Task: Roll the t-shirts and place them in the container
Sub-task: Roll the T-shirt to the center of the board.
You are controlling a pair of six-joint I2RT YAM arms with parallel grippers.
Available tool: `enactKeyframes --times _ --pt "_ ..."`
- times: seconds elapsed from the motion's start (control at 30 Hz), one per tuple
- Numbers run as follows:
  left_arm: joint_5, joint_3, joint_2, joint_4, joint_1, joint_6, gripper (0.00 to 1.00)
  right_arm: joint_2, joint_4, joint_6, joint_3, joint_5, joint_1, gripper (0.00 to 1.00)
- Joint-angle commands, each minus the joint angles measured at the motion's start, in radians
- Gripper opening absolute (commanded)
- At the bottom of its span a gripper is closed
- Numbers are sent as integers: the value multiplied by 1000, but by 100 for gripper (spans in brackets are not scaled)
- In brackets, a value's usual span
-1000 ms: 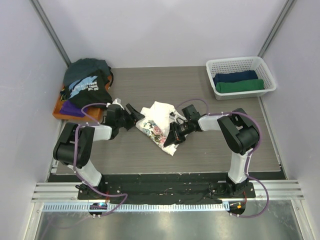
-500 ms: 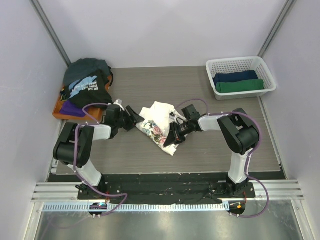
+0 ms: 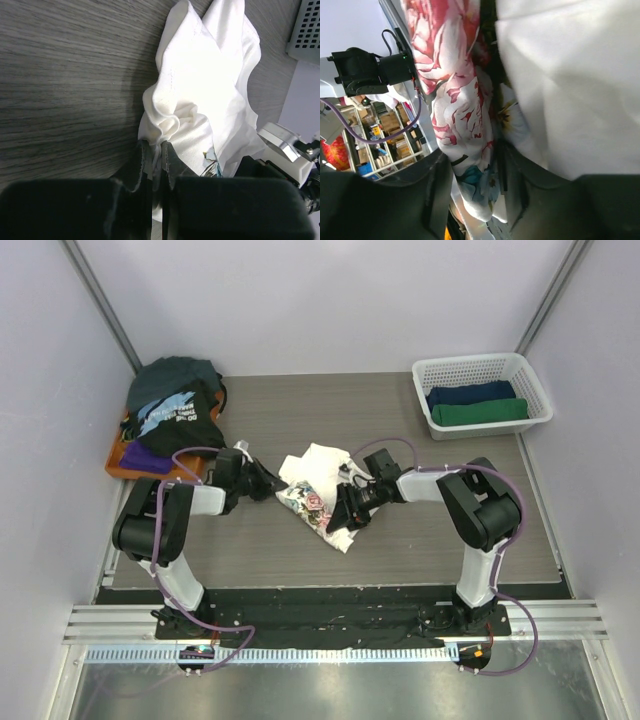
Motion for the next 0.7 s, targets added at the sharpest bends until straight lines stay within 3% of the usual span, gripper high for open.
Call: enactKeyframes --times 0.0,0.2,0.27,0.4,0.5,0.6,0.67 --pt "-29 9 13 -114 -6 52 0 -63 -110 -32 -19 120 9 50" --pt "-46 16 -2 -142 -6 70 0 -172 -241 -67 18 220 11 59" --pt "-50 20 -2 -146 -4 80 0 -204 -295 -73 40 294 11 67" --pt "-47 24 -2 -151 -4 84 0 -275 -378 -86 90 383 11 68" --pt "-44 27 -2 -154 -6 89 0 -323 -409 -89 130 398 11 66" --pt "-41 29 -2 -155 -6 89 0 -343 -415 -81 173 360 20 54" --pt "-40 32 -4 -157 -6 90 0 -337 -407 -63 201 322 37 40"
